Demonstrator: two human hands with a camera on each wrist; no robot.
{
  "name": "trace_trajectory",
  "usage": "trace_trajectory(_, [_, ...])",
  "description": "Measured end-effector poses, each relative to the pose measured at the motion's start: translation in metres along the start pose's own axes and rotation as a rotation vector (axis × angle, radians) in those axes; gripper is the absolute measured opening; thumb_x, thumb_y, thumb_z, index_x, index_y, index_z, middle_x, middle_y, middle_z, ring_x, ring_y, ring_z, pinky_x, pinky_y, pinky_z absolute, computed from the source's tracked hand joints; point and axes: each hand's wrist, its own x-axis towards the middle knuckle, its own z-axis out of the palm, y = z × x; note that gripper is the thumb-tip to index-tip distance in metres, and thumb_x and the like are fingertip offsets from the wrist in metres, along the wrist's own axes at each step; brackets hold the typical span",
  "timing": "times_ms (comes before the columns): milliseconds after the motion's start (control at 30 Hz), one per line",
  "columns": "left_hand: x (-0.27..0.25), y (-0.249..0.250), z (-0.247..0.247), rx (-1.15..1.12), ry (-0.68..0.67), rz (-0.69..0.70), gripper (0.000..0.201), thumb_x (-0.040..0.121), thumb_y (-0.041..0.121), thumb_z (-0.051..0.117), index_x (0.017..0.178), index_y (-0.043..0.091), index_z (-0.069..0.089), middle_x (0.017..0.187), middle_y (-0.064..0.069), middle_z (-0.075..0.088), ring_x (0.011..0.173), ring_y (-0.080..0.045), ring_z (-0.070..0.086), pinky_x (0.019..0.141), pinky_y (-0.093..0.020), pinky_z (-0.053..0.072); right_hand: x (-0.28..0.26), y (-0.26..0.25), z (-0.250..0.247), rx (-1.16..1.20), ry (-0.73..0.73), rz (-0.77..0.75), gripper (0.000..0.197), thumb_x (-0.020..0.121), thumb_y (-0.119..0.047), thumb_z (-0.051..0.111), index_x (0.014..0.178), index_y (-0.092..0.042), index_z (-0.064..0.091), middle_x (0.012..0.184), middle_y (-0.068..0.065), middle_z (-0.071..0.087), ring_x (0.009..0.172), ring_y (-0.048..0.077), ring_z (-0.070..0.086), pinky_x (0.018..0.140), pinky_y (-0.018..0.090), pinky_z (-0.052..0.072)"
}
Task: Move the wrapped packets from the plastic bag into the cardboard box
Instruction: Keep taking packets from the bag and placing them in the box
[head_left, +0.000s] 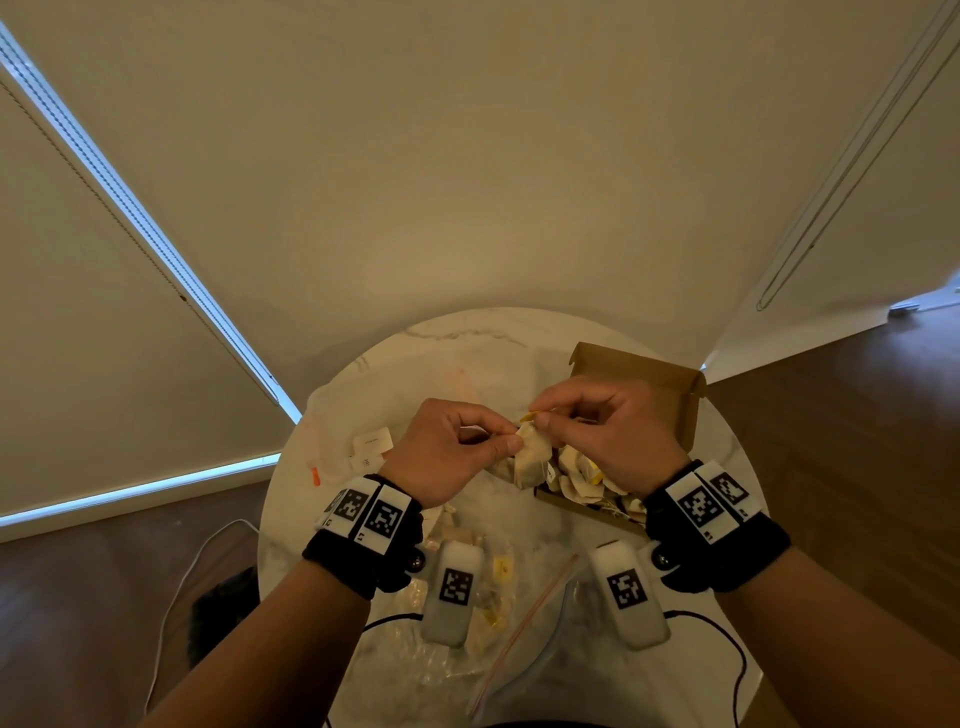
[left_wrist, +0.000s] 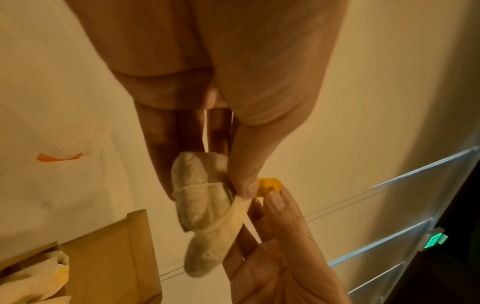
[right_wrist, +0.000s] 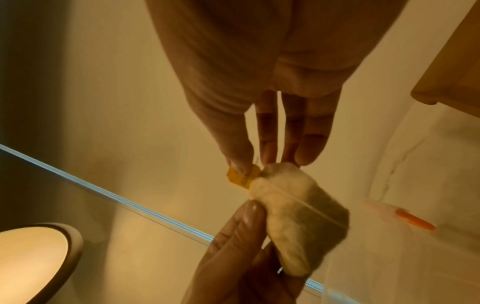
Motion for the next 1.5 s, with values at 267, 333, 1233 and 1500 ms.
trace_trajectory(267, [0.002,0.0,-0.002,-0.023,0.028,0.016,0.008,0.081,0.008,0.076,0.078,0.016,0.077,0.077,0.0,0.075,0.076,-0.014,0.072,0.076,-0.025,0.056,-0.008,0.0,-0.002,0.072,-0.044,0.043,0.014,0.08,0.0,0.072,0.092,-0.005,0.076,0.086,0.008,0.076,0.078,0.026,0.072,0.073,0.037,0.061])
trace_trajectory(333, [0.001,0.0,-0.001,-0.027,0.036,0.013,0.007,0.081,0.007,0.076,0.079,0.015,0.077,0.077,0.0,0.075,0.076,-0.015,0.072,0.076,-0.025,0.057,-0.009,0.001,-0.003,0.021,-0.054,0.013,0.013,0.081,-0.004,0.073,0.093,-0.006,0.077,0.086,0.006,0.076,0.079,0.026,0.071,0.074,0.042,0.06])
trace_trajectory(1233, [0.002,-0.003,0.023,-0.174,0.155,-0.027,0.032,0.079,-0.003,0.075,0.101,0.011,0.056,0.075,-0.003,0.074,0.074,-0.017,0.071,0.076,-0.031,0.057,-0.004,0.008,0.011,-0.151,0.092,0.196,0.007,0.082,-0.018,0.075,0.088,-0.018,0.074,0.076,0.002,0.07,0.066,0.013,0.063,0.06,0.02,0.052])
trace_trajectory(1500, [0.017,-0.006,0.029,-0.058,0.098,-0.002,0.029,0.08,0.0,0.074,0.098,0.016,0.058,0.086,-0.005,0.071,0.079,-0.014,0.07,0.074,-0.023,0.056,0.012,0.007,-0.015,-0.322,-0.098,0.208,0.004,0.083,-0.015,0.073,0.083,-0.019,0.073,0.075,-0.001,0.07,0.067,0.011,0.063,0.063,0.026,0.053])
